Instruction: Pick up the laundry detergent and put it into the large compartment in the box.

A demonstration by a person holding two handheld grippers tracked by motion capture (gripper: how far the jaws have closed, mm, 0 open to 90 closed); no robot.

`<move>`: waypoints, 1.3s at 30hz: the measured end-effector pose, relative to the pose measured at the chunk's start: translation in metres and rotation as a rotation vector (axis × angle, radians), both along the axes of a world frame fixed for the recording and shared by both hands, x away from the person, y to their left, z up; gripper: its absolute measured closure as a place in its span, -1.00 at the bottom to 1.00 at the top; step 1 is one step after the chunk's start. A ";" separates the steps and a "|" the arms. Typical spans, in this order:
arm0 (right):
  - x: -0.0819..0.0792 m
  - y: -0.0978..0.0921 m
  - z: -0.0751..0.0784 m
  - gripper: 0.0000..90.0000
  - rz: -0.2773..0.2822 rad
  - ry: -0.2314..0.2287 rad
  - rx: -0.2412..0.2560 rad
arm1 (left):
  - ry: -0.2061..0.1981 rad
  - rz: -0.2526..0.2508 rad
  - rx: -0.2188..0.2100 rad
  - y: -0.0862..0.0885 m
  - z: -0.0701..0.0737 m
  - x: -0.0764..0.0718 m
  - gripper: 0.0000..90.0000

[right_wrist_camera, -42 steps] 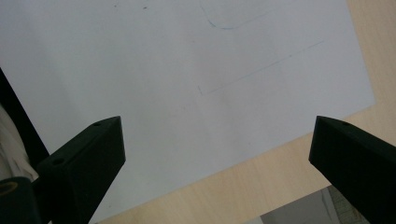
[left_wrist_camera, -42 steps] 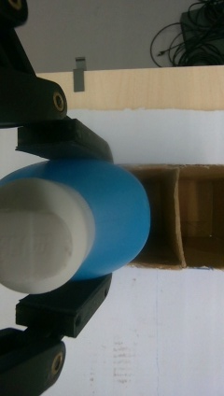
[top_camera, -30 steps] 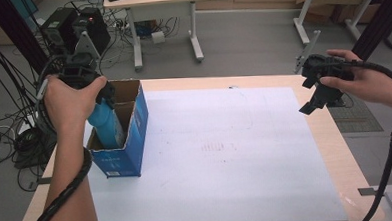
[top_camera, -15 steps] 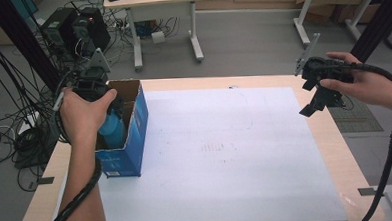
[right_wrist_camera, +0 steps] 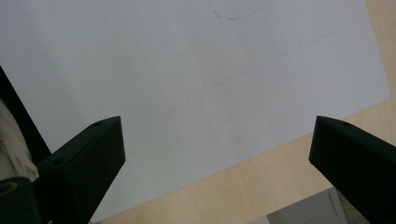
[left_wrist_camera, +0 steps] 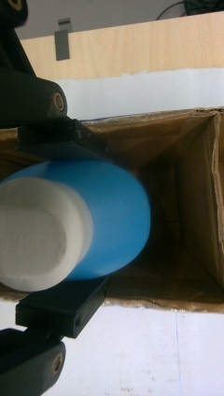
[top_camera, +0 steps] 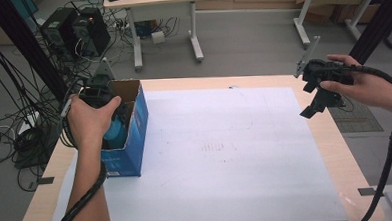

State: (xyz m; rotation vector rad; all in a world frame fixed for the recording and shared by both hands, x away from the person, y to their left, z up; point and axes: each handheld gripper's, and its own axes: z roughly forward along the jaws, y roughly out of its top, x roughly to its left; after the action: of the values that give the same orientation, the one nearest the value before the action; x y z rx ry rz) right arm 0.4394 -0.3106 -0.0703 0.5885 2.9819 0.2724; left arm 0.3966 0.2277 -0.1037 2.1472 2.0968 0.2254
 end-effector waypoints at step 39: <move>0.003 0.003 -0.010 -0.92 -0.005 0.019 -0.009 | 0.016 0.024 0.024 -0.002 -0.012 0.009 -0.21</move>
State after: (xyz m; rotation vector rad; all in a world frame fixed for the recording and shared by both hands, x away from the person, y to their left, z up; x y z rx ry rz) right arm 0.4425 -0.3074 -0.0802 0.6008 2.9976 0.2544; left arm 0.4054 0.2252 -0.1158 2.1447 2.1405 0.2383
